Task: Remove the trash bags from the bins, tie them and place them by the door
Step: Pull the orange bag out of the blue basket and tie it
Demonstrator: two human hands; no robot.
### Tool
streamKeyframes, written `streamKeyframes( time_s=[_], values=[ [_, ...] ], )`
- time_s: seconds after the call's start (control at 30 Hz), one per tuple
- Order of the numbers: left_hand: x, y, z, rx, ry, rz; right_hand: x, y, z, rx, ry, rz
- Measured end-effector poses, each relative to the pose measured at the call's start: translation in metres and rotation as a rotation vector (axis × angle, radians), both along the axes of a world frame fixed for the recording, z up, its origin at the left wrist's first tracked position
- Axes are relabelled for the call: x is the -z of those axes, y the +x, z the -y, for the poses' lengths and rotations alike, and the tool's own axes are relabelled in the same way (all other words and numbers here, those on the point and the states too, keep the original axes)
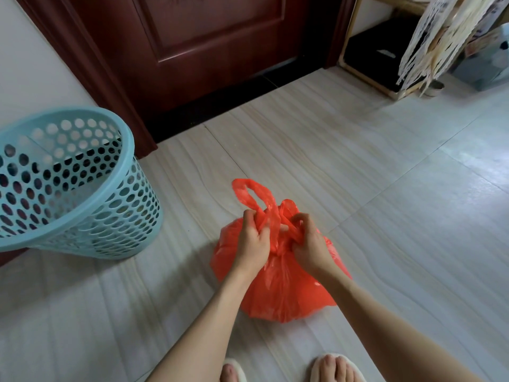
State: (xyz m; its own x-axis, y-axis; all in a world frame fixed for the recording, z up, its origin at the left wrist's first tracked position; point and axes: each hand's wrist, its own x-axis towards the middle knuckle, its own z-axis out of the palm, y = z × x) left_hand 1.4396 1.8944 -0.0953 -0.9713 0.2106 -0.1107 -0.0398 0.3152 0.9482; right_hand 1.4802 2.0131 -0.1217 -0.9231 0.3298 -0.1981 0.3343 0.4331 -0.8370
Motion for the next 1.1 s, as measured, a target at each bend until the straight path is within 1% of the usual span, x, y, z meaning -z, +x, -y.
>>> streamKeyframes(
  time_s=[0.03, 0.1, 0.2, 0.23, 0.3, 0.33, 0.4, 0.47, 0.5, 0.6, 0.67, 0.7, 0.77, 0.87, 0.93, 1.0, 1.07, 1.1],
  values=[
    [0.003, 0.001, -0.003, -0.006, 0.077, 0.056, 0.001, 0.002, 0.000, 0.029, -0.079, -0.007],
    [0.009, 0.000, -0.007, -0.042, 0.142, 0.153, 0.004, 0.003, -0.003, 0.118, -0.286, 0.005],
    [0.013, -0.003, -0.011, -0.071, 0.110, 0.216, 0.006, 0.008, -0.010, 0.302, -0.560, 0.053],
    [0.014, -0.003, -0.012, -0.045, 0.093, 0.227, 0.009, 0.009, -0.013, 0.365, -0.666, 0.053],
    [0.012, -0.001, -0.015, 0.069, 0.082, 0.250, 0.014, 0.010, -0.016, 0.468, -0.884, 0.037],
    [0.010, 0.002, -0.015, 0.139, 0.074, 0.247, 0.015, 0.010, -0.018, 0.504, -0.975, 0.022],
    [0.010, 0.007, -0.017, 0.257, 0.019, 0.149, 0.015, 0.011, -0.021, 0.521, -1.122, 0.005],
    [0.011, 0.011, -0.018, 0.336, -0.063, 0.025, 0.012, 0.011, -0.023, 0.506, -1.215, 0.002],
    [0.013, 0.012, -0.019, 0.372, -0.091, -0.006, 0.010, 0.010, -0.023, 0.480, -1.243, 0.008],
    [0.018, 0.013, -0.022, 0.453, -0.205, 0.017, 0.006, 0.011, -0.024, 0.404, -1.329, 0.005],
    [0.020, 0.011, -0.022, 0.392, -0.286, 0.026, 0.008, 0.014, -0.031, 0.495, -1.352, -0.024],
    [0.021, 0.009, -0.021, 0.337, -0.306, 0.035, 0.007, 0.017, -0.035, 0.542, -1.317, -0.021],
    [0.021, 0.006, -0.021, 0.274, -0.396, -0.008, 0.003, 0.025, -0.044, 0.581, -1.146, 0.016],
    [0.014, 0.008, -0.028, 0.354, -0.610, -0.019, -0.008, 0.035, -0.053, 0.541, -0.781, 0.057],
    [0.008, 0.010, -0.032, 0.425, -0.703, -0.001, -0.021, 0.034, -0.055, 0.471, -0.639, 0.022],
    [0.006, 0.013, -0.034, 0.527, -0.746, -0.025, -0.037, 0.028, -0.056, 0.432, -0.656, -0.060],
    [0.005, 0.017, -0.032, 0.623, -0.822, -0.080, -0.049, 0.020, -0.052, 0.381, -0.808, -0.129],
    [0.007, 0.019, -0.031, 0.635, -0.845, -0.104, -0.054, 0.016, -0.049, 0.313, -0.896, -0.160]
  ],
)
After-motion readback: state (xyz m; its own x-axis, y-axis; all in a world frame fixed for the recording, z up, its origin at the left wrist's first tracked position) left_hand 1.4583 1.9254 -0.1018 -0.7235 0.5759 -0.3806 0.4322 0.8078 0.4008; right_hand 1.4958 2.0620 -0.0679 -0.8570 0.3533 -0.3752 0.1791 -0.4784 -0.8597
